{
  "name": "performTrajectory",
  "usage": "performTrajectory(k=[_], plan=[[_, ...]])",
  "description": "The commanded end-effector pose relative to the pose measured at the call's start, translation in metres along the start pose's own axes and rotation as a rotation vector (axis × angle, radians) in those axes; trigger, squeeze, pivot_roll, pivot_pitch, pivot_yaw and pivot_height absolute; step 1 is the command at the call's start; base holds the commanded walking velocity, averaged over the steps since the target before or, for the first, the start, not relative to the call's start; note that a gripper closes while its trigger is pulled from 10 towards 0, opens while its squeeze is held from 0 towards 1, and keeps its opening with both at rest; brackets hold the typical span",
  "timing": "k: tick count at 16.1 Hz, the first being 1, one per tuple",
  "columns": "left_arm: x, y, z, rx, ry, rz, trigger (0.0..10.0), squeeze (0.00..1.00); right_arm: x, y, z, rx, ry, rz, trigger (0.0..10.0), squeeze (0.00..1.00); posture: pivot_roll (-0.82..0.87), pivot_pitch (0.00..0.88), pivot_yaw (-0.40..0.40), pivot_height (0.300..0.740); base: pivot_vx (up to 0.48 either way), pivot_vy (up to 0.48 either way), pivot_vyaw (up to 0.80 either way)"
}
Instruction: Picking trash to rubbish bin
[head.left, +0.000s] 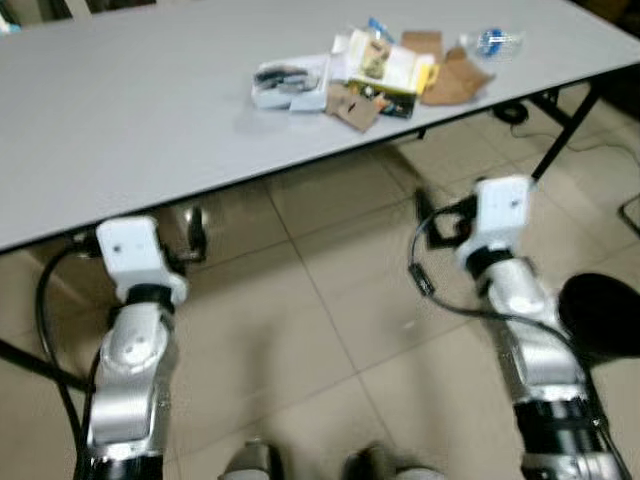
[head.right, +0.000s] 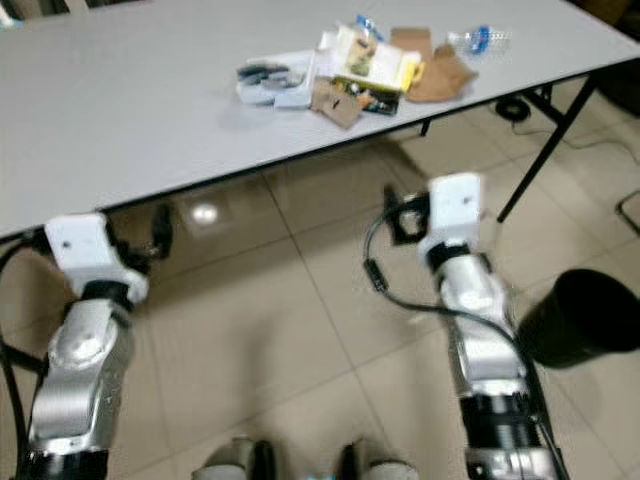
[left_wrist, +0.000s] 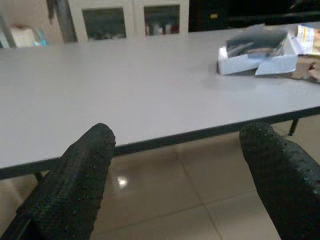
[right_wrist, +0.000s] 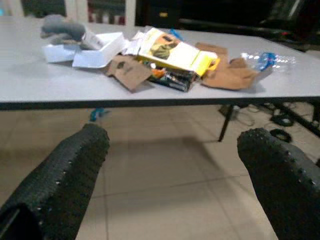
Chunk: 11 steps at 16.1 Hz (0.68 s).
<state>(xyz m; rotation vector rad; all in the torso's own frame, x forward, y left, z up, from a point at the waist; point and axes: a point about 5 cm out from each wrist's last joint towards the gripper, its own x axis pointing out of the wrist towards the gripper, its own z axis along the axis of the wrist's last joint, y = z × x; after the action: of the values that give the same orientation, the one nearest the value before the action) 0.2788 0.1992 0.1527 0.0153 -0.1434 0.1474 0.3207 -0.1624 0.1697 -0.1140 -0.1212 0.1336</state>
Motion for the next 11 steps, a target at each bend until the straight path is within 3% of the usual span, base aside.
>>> performTrajectory(k=[1, 11], plan=[[-0.0017, -0.003, 0.0008, -0.004, 0.003, -0.005, 10.0, 0.0, -0.0029, -0.0081, 0.0017, -0.019, -0.002, -0.026, 10.0, 0.0, -0.12, 0.193, 0.025, 0.74, 0.0, -0.424, 0.0], [-0.0021, 0.0009, -0.0009, 0.005, 0.015, 0.022, 10.0, 0.0, -0.003, -0.0043, 0.0016, -0.026, -0.004, -0.012, 10.0, 0.0, -0.12, 0.197, 0.026, 0.74, 0.0, -0.441, 0.0]])
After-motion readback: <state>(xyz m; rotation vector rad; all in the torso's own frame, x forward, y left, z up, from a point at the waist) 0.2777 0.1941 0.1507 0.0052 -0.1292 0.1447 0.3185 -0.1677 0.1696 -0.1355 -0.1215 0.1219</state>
